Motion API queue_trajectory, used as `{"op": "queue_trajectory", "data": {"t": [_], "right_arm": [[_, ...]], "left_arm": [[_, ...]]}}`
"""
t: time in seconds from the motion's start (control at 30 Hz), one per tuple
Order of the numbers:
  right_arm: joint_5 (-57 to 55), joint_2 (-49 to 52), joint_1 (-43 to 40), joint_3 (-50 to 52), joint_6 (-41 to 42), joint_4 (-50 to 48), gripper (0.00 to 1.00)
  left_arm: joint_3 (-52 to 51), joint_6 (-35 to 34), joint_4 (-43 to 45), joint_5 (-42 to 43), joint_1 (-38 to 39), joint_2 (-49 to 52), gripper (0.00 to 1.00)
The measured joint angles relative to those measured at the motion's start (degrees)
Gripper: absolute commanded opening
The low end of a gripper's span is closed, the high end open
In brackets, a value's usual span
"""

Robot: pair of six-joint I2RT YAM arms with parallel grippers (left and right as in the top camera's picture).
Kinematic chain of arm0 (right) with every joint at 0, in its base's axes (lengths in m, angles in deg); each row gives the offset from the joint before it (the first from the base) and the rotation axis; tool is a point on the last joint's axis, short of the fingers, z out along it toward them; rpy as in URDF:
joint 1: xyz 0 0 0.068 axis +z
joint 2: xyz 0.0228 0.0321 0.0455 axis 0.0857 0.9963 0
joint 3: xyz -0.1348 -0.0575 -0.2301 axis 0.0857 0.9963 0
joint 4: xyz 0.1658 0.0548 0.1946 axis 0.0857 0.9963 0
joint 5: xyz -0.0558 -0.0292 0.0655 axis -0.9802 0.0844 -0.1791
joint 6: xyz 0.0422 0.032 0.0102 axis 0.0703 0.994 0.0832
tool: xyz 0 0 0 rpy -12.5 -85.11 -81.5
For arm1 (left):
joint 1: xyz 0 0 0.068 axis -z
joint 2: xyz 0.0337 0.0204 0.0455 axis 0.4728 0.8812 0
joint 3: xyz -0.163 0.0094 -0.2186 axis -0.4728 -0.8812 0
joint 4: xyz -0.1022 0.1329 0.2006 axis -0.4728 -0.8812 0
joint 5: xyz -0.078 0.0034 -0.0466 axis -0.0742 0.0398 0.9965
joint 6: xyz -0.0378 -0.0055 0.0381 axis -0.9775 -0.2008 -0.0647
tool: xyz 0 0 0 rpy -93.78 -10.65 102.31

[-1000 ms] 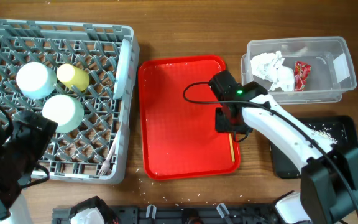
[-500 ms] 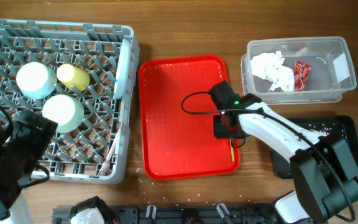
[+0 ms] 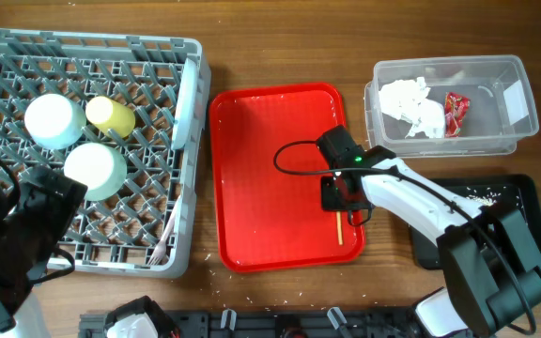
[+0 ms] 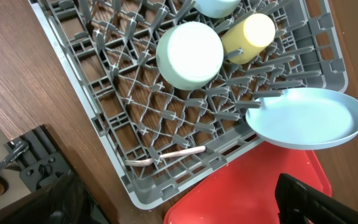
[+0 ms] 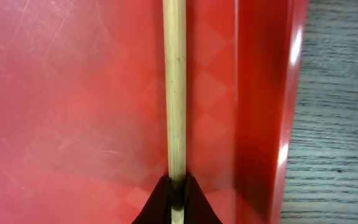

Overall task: Sort waste into correct bins and load items into the dishwasher rack
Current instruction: 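Grasp the wooden chopstick on the red tray with the right gripper, then carry the chopstick to the dish rack and release it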

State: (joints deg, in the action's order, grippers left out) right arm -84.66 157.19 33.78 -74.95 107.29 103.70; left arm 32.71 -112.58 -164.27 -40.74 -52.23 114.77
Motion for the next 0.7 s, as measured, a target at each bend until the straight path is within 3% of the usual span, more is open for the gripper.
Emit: {"op": "queue_trajectory", "data": {"t": [0.13,0.33,0.4,0.5,0.6,0.7], "right_arm": [[4.68,0.00,-0.04,0.00,1.01,-0.35,0.04],[25.20,-6.45,-0.04,-3.08,0.94,-1.84,0.04],[35.10,-12.31,0.52,-5.11,2.12,-8.66,0.04],[42.58,-16.15,5.70,-5.90,10.12,-21.73,0.04],[42.75,-16.04,13.51,-5.97,17.00,-32.13,0.05],[32.83,-13.73,22.82,-5.97,25.97,-38.01,0.04]], "left_arm": [[0.00,0.00,0.00,0.00,0.00,0.00,1.00],[0.00,0.00,0.00,0.00,0.00,0.00,1.00],[0.00,0.00,0.00,0.00,0.00,0.00,1.00],[0.00,0.00,0.00,0.00,0.00,0.02,1.00],[0.00,0.00,-0.04,0.00,0.00,0.00,1.00],[0.00,0.00,0.00,0.00,0.00,0.00,1.00]]}}
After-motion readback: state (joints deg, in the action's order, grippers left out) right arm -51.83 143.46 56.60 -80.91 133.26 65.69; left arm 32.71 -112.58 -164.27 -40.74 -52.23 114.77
